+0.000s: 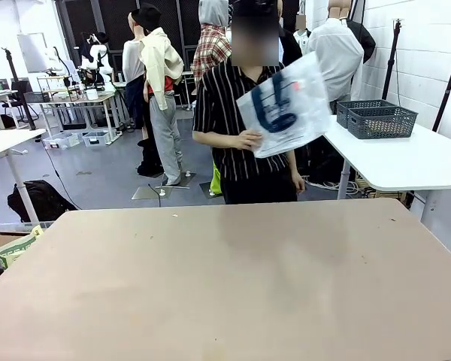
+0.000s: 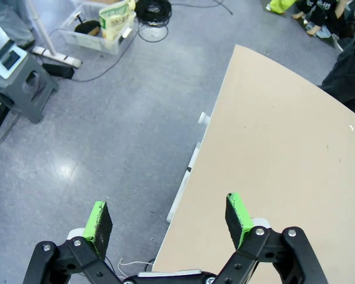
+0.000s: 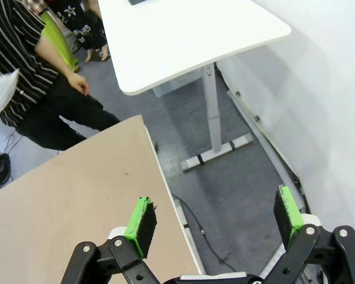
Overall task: Transfer purchased items from the store into the shopping bag.
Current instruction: Open the Reusable shopping bag in the center of the table.
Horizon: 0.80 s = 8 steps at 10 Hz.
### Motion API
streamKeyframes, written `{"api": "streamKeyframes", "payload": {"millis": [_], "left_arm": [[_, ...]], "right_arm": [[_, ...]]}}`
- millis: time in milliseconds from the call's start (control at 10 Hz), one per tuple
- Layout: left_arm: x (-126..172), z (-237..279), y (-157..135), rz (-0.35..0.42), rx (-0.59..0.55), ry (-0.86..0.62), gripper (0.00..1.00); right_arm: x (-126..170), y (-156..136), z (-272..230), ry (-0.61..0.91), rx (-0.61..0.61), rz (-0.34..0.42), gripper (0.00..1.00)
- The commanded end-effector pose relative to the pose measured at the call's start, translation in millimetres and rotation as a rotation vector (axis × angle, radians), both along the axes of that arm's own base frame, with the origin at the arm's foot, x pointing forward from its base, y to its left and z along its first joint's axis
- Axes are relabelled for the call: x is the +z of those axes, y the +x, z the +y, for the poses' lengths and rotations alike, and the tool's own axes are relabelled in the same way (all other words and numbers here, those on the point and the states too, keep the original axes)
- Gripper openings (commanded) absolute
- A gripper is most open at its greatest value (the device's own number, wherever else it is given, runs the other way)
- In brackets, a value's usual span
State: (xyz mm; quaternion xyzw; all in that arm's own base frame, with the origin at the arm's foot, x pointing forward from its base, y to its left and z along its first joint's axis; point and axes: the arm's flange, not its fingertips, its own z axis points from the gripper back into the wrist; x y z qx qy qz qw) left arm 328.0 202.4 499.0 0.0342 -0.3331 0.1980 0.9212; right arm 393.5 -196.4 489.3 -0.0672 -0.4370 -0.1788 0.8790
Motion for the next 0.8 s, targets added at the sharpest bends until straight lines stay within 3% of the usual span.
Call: {"api": "streamKeyframes", "payload": {"millis": [0,700], "left_arm": [[-1.0,0.8,-0.2,0.005,-0.013,0.007,1.00],[-1.0,0.8,-0.2,0.005,-0.013,0.007,1.00]], "right_arm": [[-1.5,-0.5,0.0,-0.006,0.001,0.011,1.00],[-1.5,-0.5,0.0,-0.006,0.001,0.011,1.00]]}}
